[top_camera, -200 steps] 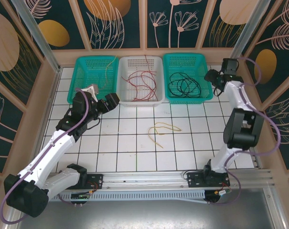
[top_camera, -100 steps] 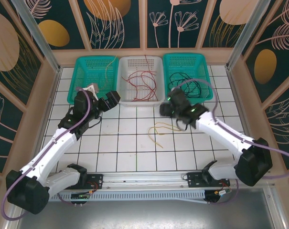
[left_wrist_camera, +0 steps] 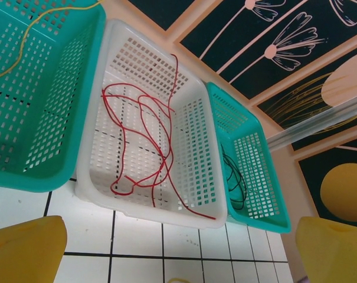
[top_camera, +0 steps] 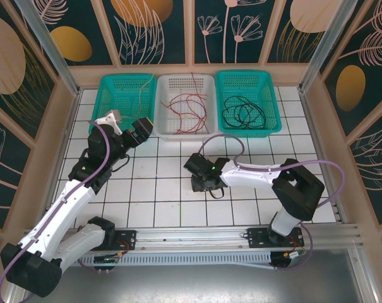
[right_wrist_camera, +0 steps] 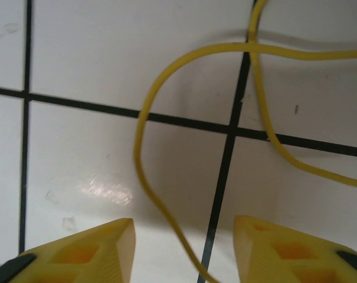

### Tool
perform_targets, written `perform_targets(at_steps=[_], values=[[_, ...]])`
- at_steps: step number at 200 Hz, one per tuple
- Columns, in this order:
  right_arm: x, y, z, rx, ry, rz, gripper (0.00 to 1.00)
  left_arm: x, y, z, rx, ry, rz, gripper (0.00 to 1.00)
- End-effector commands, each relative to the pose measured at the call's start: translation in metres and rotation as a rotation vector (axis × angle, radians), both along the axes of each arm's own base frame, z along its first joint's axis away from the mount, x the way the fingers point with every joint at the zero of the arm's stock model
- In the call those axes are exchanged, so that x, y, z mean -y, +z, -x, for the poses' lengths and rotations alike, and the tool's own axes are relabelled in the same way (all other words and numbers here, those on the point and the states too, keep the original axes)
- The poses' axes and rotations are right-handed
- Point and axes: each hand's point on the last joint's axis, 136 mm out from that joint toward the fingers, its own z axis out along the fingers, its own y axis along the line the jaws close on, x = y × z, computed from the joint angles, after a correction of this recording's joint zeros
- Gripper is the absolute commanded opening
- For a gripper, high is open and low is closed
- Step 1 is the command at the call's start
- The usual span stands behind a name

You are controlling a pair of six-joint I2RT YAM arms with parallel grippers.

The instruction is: Untangle the cables

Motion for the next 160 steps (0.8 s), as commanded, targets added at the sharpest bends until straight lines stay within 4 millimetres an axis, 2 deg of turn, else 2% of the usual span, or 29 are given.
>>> perform_targets(at_steps=[1, 13, 34, 46, 63, 74, 106, 145, 160], values=[[-0.011, 0.001, -0.009, 0.005, 0.015, -0.029, 0.44, 0.002, -0.002, 0.004, -0.014, -0.016, 0.012, 0.99], [-0.017, -0.002, -0.008, -0.01, 0.038, -0.037, 0.42, 0.004, -0.003, 0.004, -0.015, -0.023, 0.021, 0.99], [-0.019, -0.005, -0.01, -0.012, 0.046, -0.021, 0.26, 0.009, -0.004, 0.003, -0.021, -0.039, 0.039, 0.98], [-0.018, 0.0, -0.013, 0.003, 0.043, -0.023, 0.16, 0.012, -0.006, 0.002, -0.029, -0.054, 0.049, 0.98], [-0.021, 0.019, -0.021, 0.049, 0.044, -0.054, 0.06, 0.018, -0.006, 0.002, -0.035, -0.081, 0.067, 0.97], [-0.026, 0.04, -0.027, 0.088, 0.052, -0.108, 0.0, 0.023, -0.005, 0.002, -0.035, -0.103, 0.082, 0.96], [-0.044, 0.122, -0.033, 0.201, 0.106, -0.354, 0.0, 0.035, 0.004, 0.005, -0.008, -0.174, 0.124, 0.93], [-0.042, 0.217, -0.031, 0.328, 0.177, -0.601, 0.0, 0.043, 0.0, 0.009, -0.006, -0.219, 0.167, 0.91], [-0.039, 0.248, -0.029, 0.371, 0.21, -0.683, 0.0, 0.048, -0.001, 0.011, -0.008, -0.243, 0.215, 0.91]])
